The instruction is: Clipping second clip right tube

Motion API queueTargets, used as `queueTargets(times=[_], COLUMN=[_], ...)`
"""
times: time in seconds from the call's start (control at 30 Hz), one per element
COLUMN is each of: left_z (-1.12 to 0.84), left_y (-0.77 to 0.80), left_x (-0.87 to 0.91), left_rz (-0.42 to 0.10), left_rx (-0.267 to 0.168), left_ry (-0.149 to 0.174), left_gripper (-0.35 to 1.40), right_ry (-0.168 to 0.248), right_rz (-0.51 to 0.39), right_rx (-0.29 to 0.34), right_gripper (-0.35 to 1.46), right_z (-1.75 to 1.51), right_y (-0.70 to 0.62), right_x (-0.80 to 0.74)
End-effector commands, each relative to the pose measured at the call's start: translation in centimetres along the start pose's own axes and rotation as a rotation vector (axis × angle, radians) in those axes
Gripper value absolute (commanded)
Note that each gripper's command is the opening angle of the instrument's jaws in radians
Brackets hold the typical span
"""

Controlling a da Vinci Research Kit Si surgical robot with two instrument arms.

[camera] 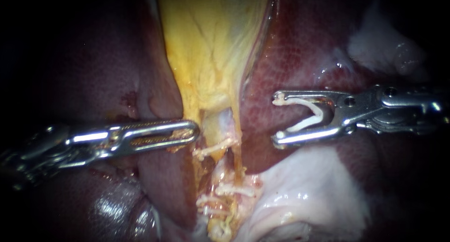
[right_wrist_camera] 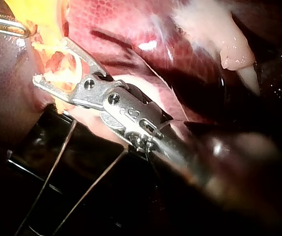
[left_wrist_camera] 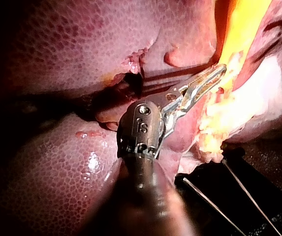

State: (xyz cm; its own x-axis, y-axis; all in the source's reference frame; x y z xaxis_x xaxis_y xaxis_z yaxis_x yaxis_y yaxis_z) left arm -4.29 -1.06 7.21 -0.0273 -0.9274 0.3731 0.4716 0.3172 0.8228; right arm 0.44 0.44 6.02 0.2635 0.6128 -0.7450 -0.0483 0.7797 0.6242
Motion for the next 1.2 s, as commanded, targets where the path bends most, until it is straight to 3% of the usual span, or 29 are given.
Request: queueTargets(times=[0.03,0.2,0.3,0.43,0.57,0.67,0.77,0.97,1.2], left_z=[-0.03,-0.32,-0.53,-0.76,-0.89,-0.92,-0.92,-0.9,-0.88], left_y=[-0.01,-0.03,-0.03,-0.04,-0.07,-0.1,-0.12,-0.12,-0.13], left_x=[-0.03,-0.3,-0.44,-0.59,-0.7,-0.71,-0.69,-0.66,-0.64], left_rz=[-0.002,-0.016,-0.026,-0.037,-0.034,-0.036,-0.035,-0.034,-0.033], left_rx=[0.002,-0.004,-0.006,-0.01,-0.009,-0.009,-0.011,-0.013,-0.014], left_ry=[0.001,-0.001,-0.024,-0.047,-0.061,-0.064,-0.066,-0.067,-0.069], left_gripper=[-0.35,-0.35,-0.35,-0.35,-0.35,-0.35,-0.35,-0.35,-0.35], right_ry=[0.0,-0.01,-0.038,-0.076,-0.119,-0.142,-0.149,-0.151,-0.16], right_rz=[0.0,-0.012,-0.024,0.013,0.056,0.084,0.096,0.108,0.11], right_rx=[-0.001,0.007,0.017,0.022,0.036,0.041,0.055,0.05,0.062], right_gripper=[0.6,0.6,0.6,0.6,0.6,0.6,0.6,0.59,0.59], right_z=[0.0,0.08,0.21,0.43,0.72,0.94,1.15,1.46,1.59], right_y=[0.0,-0.02,0.0,0.09,0.2,0.26,0.32,0.36,0.26], right_x=[-0.01,-0.17,-0.39,-0.79,-1.29,-1.58,-1.76,-1.82,-1.89])
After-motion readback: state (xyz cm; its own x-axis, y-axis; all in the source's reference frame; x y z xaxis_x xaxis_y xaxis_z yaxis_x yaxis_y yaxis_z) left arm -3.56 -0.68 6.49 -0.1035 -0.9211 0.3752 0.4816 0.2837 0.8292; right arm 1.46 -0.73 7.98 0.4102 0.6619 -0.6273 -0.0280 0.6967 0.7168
